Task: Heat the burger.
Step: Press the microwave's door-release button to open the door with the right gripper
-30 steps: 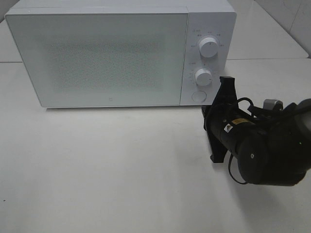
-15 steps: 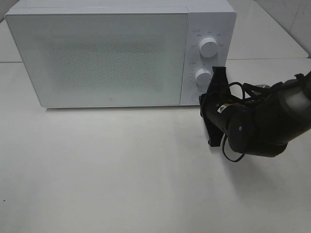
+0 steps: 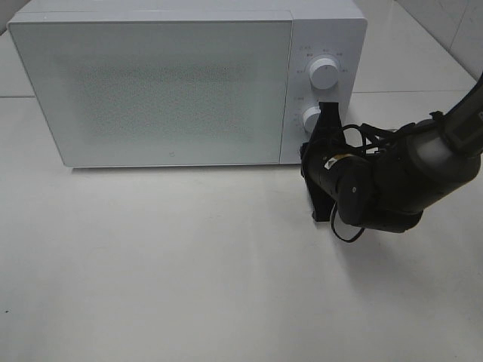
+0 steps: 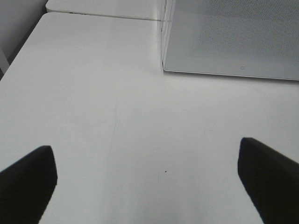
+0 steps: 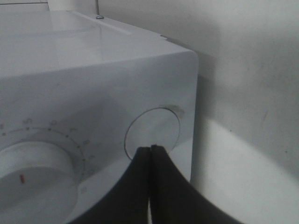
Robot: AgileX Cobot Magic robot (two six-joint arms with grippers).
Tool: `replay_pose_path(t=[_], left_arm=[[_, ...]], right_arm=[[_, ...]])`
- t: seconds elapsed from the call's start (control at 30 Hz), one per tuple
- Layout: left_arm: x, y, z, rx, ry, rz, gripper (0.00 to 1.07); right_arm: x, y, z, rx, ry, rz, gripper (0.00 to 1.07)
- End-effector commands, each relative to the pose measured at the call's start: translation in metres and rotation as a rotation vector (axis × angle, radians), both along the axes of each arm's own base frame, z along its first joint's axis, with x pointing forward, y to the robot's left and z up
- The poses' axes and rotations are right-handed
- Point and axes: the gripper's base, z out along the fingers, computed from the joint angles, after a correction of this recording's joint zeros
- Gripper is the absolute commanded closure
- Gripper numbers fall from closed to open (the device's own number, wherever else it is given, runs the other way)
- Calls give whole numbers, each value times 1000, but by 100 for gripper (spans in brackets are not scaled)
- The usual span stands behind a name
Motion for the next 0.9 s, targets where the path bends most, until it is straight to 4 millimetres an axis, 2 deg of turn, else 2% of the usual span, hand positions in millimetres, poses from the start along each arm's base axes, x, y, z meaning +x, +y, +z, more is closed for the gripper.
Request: replay_pose_path(t=[0.03,0.57,0.9], left_arm=[[-2,0,0,-3,-25,2,9],[-2,0,0,-3,-25,2,9],[-2,0,0,-3,-25,2,9]], right_arm=[[4,-1,-1,-1,-11,-26,107],[8,-7,-1,-9,-27,-53,107],[20,-1,-2,-6,-46,-36,107]])
